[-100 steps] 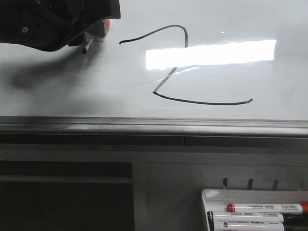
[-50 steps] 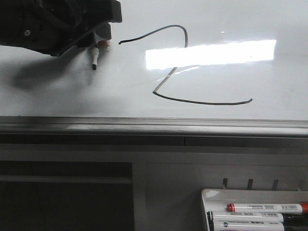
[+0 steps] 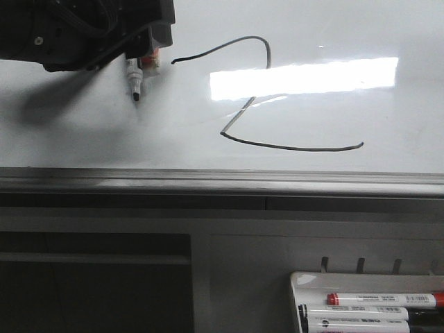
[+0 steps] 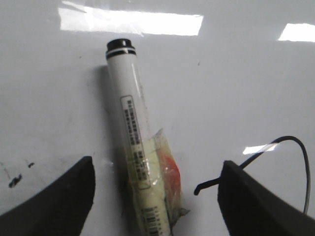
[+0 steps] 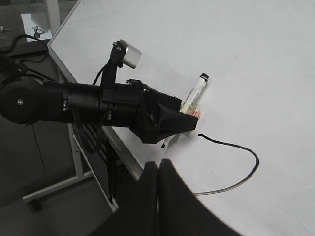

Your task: Write number 2 on whiteboard

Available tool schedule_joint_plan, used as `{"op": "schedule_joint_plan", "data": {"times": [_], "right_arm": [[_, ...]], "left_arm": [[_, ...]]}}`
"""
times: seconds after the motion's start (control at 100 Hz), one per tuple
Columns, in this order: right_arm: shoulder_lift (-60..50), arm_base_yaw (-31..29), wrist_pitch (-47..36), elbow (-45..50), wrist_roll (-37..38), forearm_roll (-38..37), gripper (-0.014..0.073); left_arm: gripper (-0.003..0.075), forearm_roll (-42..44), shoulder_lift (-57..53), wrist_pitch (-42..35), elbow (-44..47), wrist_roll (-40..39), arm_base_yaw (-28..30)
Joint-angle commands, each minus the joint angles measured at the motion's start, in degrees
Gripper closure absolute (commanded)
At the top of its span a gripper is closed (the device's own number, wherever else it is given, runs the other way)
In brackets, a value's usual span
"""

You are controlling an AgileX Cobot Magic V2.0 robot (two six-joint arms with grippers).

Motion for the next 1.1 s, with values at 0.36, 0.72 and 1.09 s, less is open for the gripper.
{"op": "schedule_joint_plan", "data": {"times": [0.36, 0.72, 1.09], "right_arm": [[-3.4, -0.4, -7.5, -1.3, -0.1, 1.8, 0.0664], [-17.6, -0.4, -15.6, 11.6, 0.1, -2.8, 0.0664], [-37.6, -0.4, -32.5, 30.2, 2.0, 1.6, 0.0665]], "left_arm": [[0.0209, -2.2, -17.6, 3.3, -1.3, 9.5, 0.2], [0.0577, -1.8, -47.3, 30.4, 0.2, 25.4, 0.3], [0.0741, 2.0, -61.6, 37.0, 9.4, 26.4, 0.3]]}}
